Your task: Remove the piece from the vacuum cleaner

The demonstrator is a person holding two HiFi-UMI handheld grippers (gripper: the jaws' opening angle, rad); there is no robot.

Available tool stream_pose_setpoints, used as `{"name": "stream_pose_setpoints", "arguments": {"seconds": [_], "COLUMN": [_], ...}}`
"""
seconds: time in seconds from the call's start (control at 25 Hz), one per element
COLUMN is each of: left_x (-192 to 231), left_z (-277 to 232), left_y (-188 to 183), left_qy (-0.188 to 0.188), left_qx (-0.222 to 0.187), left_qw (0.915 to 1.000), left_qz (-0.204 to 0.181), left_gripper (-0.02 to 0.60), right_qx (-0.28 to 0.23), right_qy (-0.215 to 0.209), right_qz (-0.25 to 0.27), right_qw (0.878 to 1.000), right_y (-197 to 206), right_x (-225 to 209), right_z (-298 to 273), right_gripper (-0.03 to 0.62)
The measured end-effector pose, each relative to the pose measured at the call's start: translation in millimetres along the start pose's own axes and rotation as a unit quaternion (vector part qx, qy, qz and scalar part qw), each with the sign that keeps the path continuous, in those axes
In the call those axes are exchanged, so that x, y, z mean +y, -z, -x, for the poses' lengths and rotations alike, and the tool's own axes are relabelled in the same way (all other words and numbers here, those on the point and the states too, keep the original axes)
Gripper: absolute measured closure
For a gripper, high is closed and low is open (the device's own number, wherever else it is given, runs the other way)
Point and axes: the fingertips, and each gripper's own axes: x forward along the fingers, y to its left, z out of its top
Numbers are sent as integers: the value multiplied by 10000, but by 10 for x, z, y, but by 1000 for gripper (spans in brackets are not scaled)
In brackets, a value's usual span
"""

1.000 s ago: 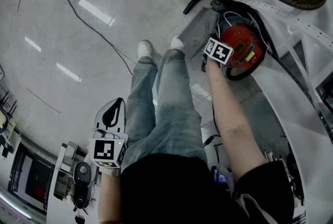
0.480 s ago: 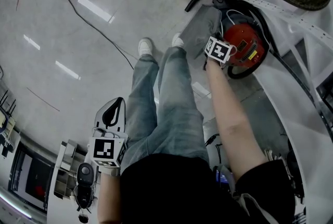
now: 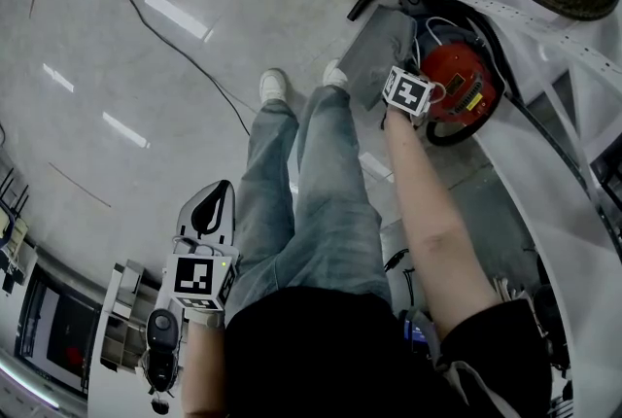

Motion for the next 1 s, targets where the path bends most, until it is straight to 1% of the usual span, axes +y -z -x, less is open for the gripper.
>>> {"name": "stream_pose_setpoints", "arguments": {"seconds": [0.24,0.36,0.56,0.72,1.0], "left_x": [-1,25,10,16,34], "left_z": [-5,-5,-35,-36,-64], "left_y": [52,84,112,171,198], "left_qy": [41,27,61,101,104], "left_qx": [13,12,-4,25,29], "left_qw": [10000,10000,9999,9999,9999], "left_qz": [28,83,105,97,70], "left_gripper": [561,561,561,561,561], "right_qx": [-34,-94,-141,-181,-238], "right_qy": [183,56,-136,-415,-920], "right_qz": [66,4,-454,-842,-1612], "right_qw": [9998,9999,9988,9954,9823], "right_y": [-2,-12,-28,-27,-54], "right_x": [6,152,224,246,250], "right_z": [46,54,13,12,-19], "right_gripper": [537,553,557,557,556]}}
